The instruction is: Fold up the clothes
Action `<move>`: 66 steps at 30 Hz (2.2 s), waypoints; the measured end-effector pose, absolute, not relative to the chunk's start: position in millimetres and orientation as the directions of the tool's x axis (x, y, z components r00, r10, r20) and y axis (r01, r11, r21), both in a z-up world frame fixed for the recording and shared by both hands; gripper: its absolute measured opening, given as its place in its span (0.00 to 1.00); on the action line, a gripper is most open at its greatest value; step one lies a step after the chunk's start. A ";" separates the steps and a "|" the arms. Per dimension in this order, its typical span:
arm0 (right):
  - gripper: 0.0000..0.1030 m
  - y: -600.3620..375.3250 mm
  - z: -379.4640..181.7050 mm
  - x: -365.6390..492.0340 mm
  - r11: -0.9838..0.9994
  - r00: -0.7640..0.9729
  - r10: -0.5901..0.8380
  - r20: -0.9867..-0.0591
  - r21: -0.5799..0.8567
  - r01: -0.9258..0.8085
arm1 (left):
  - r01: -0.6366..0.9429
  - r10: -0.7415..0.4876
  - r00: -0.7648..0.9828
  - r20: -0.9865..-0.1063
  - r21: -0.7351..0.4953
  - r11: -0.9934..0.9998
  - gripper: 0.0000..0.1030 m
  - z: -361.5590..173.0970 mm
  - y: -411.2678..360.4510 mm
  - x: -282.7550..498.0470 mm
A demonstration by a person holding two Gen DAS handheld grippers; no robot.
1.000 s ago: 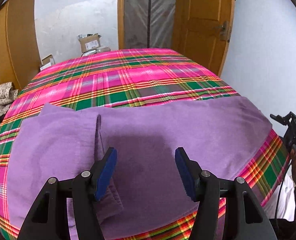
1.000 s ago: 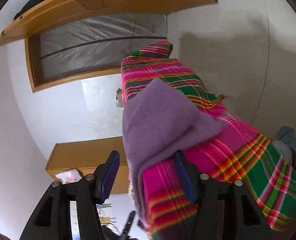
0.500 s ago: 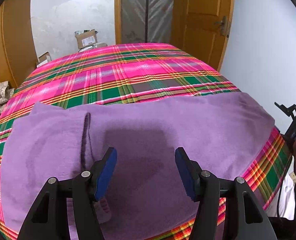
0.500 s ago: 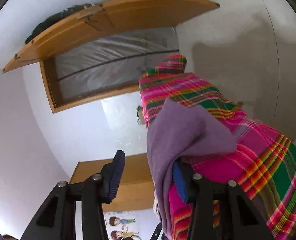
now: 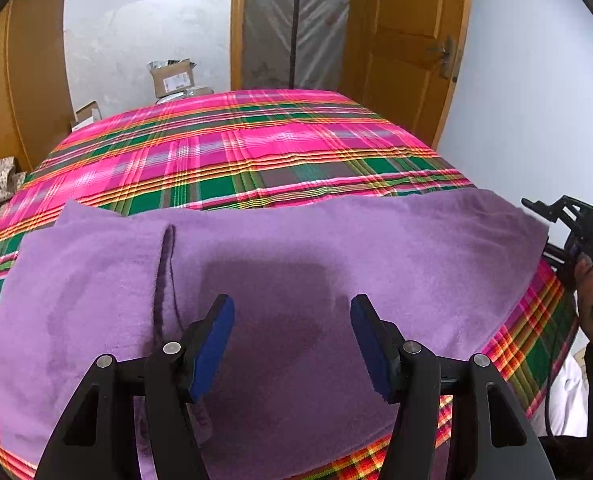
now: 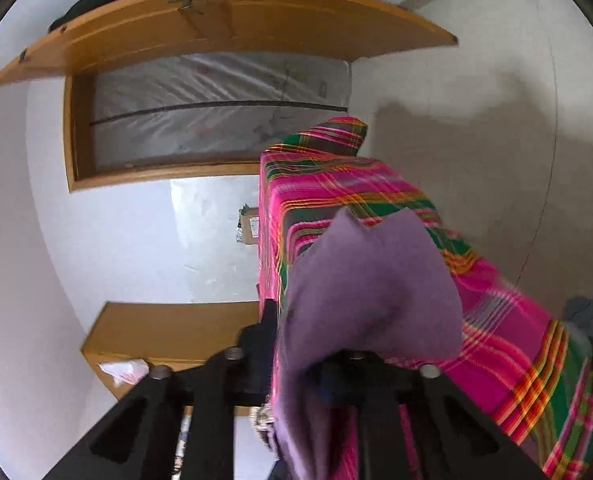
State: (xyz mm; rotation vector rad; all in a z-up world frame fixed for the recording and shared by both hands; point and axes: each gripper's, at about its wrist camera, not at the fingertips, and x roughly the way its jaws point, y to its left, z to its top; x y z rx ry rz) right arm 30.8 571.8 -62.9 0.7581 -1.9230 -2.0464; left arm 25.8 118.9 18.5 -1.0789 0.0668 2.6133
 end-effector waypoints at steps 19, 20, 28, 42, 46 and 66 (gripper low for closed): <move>0.10 467.6 82.2 3.2 -0.596 -0.760 -0.568 -0.316 0.795 0.114 | -0.261 0.288 -0.724 -0.627 -0.137 -0.956 0.61 31.3 80.6 39.2; 0.10 458.1 86.1 2.0 -0.610 -0.751 -0.574 -0.325 0.782 0.128 | -0.256 0.286 -0.727 -0.625 -0.139 -0.956 0.61 31.4 77.8 39.6; 0.10 378.9 94.2 -8.7 -0.706 -0.664 -0.614 -0.426 0.673 0.221 | -0.211 0.261 -0.751 -0.606 -0.155 -0.965 0.61 34.5 55.6 42.7; 0.32 259.4 46.4 -11.5 -0.786 -0.463 -0.618 -0.636 0.474 0.398 | -0.131 0.197 -0.783 -0.589 -0.154 -0.979 0.61 41.9 21.9 54.7; 0.38 250.8 45.0 -3.4 -0.770 -0.429 -0.631 -0.647 0.453 0.449 | -0.125 0.194 -0.787 -0.586 -0.157 -0.980 0.61 42.8 19.1 57.0; 0.40 386.5 86.4 56.1 -0.829 -0.646 -0.545 -0.534 0.461 0.317 | -0.290 0.358 -0.717 -0.598 -0.212 -0.933 0.61 34.1 61.6 46.5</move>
